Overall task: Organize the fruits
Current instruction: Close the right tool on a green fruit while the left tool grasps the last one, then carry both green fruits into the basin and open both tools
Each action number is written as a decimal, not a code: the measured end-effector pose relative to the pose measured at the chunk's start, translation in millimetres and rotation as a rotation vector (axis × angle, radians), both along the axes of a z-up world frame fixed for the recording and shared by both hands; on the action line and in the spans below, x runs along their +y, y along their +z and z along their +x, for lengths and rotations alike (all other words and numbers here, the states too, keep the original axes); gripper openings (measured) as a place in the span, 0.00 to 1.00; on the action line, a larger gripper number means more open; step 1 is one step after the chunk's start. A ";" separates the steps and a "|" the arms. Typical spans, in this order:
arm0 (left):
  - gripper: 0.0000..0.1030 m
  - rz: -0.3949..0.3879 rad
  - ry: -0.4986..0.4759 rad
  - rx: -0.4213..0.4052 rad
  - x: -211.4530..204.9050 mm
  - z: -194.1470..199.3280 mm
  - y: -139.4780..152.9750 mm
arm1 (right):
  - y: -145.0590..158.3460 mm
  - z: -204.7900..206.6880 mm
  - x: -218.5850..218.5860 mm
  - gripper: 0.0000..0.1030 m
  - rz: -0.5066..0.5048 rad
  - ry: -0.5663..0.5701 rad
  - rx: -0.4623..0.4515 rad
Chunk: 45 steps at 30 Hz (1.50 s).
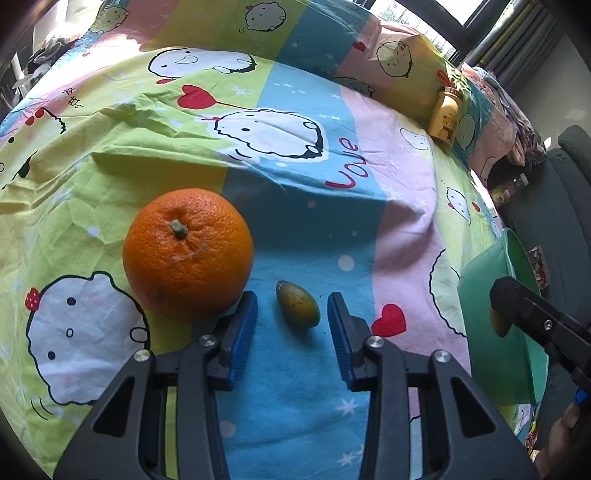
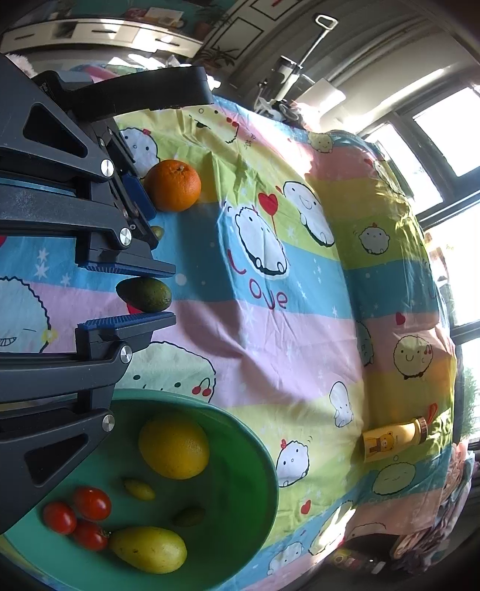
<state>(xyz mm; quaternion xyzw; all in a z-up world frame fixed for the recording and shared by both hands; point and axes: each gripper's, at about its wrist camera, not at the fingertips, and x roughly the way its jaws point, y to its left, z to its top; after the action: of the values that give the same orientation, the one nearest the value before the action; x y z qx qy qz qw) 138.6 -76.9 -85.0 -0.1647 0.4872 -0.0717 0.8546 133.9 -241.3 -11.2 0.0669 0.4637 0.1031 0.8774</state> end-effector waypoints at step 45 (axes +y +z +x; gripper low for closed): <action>0.19 0.000 -0.332 -0.235 -113.4 -40.9 85.3 | 57.8 -50.9 -97.1 0.20 0.097 -0.230 -0.163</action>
<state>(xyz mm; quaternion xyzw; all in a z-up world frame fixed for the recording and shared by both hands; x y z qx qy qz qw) 97.7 -190.3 0.3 -0.0728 0.4046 -0.2303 0.8820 83.0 -338.4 46.6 0.1536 0.3745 0.0292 0.9139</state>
